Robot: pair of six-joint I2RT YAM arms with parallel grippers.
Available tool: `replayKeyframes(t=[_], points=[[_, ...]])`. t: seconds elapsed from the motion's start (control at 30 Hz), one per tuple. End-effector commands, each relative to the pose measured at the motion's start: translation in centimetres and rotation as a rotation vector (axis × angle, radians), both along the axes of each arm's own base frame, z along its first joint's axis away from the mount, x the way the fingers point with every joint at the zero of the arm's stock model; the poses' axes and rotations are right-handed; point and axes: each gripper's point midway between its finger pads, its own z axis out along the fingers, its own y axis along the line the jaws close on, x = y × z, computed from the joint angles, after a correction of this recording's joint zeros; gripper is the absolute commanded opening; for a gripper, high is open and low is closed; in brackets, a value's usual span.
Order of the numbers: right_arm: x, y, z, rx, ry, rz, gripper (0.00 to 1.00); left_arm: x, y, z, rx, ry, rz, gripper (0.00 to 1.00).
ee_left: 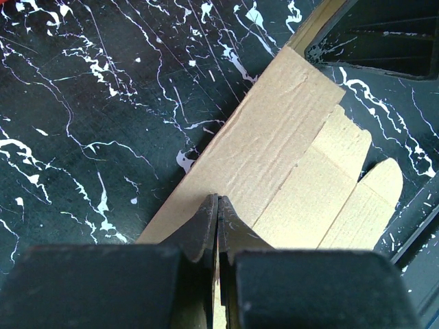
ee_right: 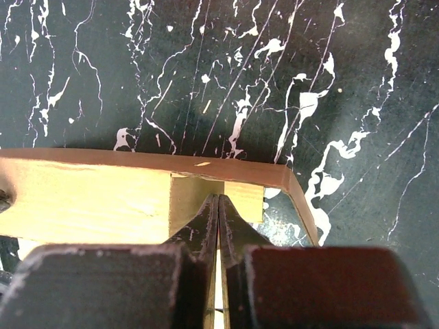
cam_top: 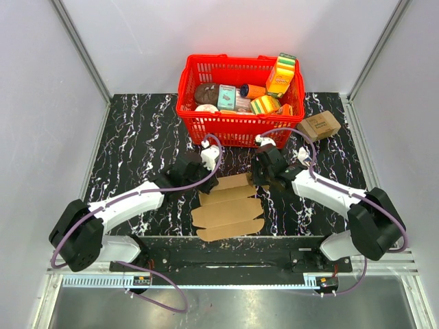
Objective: Fold the paper box
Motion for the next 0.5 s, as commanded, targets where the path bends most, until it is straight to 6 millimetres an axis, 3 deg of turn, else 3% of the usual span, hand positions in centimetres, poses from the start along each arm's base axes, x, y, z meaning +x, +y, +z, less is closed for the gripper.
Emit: replayKeyframes(t=[0.0,0.47], points=[[0.9,1.2,1.0,0.073,-0.021,0.021,0.05,0.3,-0.6,1.5,-0.041,-0.038,0.009,0.0],[0.5,1.3,-0.1,0.222,0.062,0.028,0.05,0.3,-0.6,1.5,-0.036,-0.036,0.007,0.0]])
